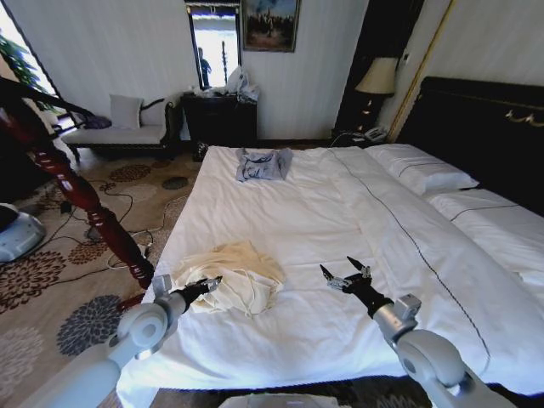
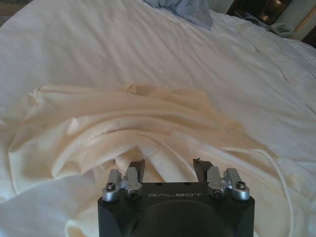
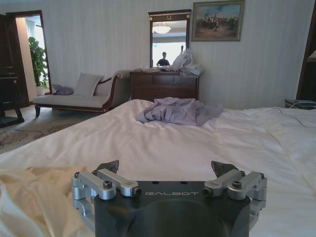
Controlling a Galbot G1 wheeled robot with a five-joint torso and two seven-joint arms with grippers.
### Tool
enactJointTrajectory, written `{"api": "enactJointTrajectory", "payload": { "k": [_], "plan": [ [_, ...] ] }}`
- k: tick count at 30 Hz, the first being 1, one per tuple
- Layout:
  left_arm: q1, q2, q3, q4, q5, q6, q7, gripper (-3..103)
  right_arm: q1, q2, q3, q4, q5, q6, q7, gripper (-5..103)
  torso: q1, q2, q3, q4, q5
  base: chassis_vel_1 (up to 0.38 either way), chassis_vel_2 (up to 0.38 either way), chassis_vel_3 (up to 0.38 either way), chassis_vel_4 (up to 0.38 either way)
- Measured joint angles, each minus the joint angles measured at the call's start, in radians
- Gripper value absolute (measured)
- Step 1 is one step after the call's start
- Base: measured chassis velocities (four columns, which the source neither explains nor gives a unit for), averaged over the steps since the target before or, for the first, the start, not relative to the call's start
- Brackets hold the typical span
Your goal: Pick up the clothes from the bed and hang them on the clothes hanger.
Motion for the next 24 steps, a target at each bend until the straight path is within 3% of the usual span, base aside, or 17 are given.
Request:
{"api": "enactJointTrajectory", "payload": {
  "k": [3, 7, 13, 15, 18, 22, 24],
  "plan": [
    [-0.046, -0.002, 0.022, 0.024, -0.002, -0.002, 0.004, 47, 0.006, -0.005, -0.001, -0.001, 0.012, -0.006, 0.006, 100, 0.000, 0.000, 0.000, -0.0004, 0.0001, 0.000, 0.000, 0.000, 0.000],
    [-0.060, -0.005, 0.031, 0.039, -0.004, -0.002, 0.008, 43, -0.002, -0.004, 0.000, -0.001, 0.013, -0.006, 0.007, 100, 0.000, 0.000, 0.000, -0.0003, 0.0001, 0.000, 0.000, 0.000, 0.000],
    [-0.063, -0.035, 0.058, 0.072, 0.012, -0.006, 0.012, 17, -0.012, -0.006, 0.002, 0.002, 0.013, -0.007, 0.009, 100, 0.000, 0.000, 0.000, -0.0002, 0.0001, 0.000, 0.000, 0.000, 0.000],
    [-0.062, -0.041, 0.058, 0.074, 0.016, -0.009, 0.012, 17, -0.013, -0.007, 0.003, 0.002, 0.014, -0.007, 0.010, 100, 0.000, 0.000, 0.000, -0.0002, 0.0001, 0.000, 0.000, 0.000, 0.000],
    [-0.052, -0.051, 0.051, 0.076, 0.019, -0.019, 0.012, 2, -0.015, -0.009, 0.003, 0.002, 0.015, -0.007, 0.011, 100, 0.000, 0.000, 0.000, -0.0003, 0.0000, 0.000, 0.000, 0.000, 0.000],
    [-0.024, -0.046, 0.031, 0.046, 0.019, -0.024, 0.006, 0, -0.016, -0.009, 0.001, 0.002, 0.015, -0.007, 0.011, 100, 0.000, 0.000, 0.000, -0.0003, -0.0001, 0.000, 0.000, 0.000, 0.000],
    [0.048, -0.025, -0.009, -0.030, 0.019, -0.028, -0.007, 0, -0.024, -0.007, -0.005, 0.004, 0.015, -0.008, 0.010, 100, 0.000, 0.000, 0.000, -0.0004, 0.0001, 0.000, 0.000, 0.000, 0.000]
  ]
}}
